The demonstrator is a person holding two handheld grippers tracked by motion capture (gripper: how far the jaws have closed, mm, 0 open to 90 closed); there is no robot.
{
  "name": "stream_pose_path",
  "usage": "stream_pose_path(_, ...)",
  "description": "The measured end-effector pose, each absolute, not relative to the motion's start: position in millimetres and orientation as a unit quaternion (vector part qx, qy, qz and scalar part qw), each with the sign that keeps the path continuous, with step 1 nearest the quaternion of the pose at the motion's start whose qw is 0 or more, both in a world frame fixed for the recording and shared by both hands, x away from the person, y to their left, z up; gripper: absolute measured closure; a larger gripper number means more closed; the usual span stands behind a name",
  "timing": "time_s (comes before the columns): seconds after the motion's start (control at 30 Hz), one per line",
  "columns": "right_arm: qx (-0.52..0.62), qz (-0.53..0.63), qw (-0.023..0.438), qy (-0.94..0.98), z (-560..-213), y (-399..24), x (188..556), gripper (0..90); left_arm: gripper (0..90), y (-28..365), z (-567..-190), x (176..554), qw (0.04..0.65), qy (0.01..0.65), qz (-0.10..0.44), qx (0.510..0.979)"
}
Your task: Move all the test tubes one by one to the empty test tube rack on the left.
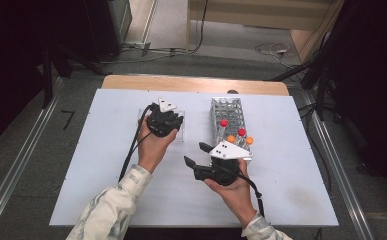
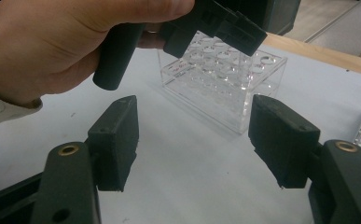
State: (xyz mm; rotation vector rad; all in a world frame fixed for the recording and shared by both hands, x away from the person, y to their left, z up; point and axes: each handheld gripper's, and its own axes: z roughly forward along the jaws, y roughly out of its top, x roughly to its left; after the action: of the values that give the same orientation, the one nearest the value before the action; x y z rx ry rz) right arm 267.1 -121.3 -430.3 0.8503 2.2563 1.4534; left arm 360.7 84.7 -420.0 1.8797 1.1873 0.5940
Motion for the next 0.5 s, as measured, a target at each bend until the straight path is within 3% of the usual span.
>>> stream_pose_path(0.17,0.298,0.505,0.163,0.793,-432,-122,267,31.6,62.5,87,-417,359,0.425,0.474,0.225,0.737)
stream_pose_path(0.5,0.304,0.503,0.171,0.791,-431,-128,267,30.3,44.4,98,-401,333,0.463,0.461,0.212,0.727)
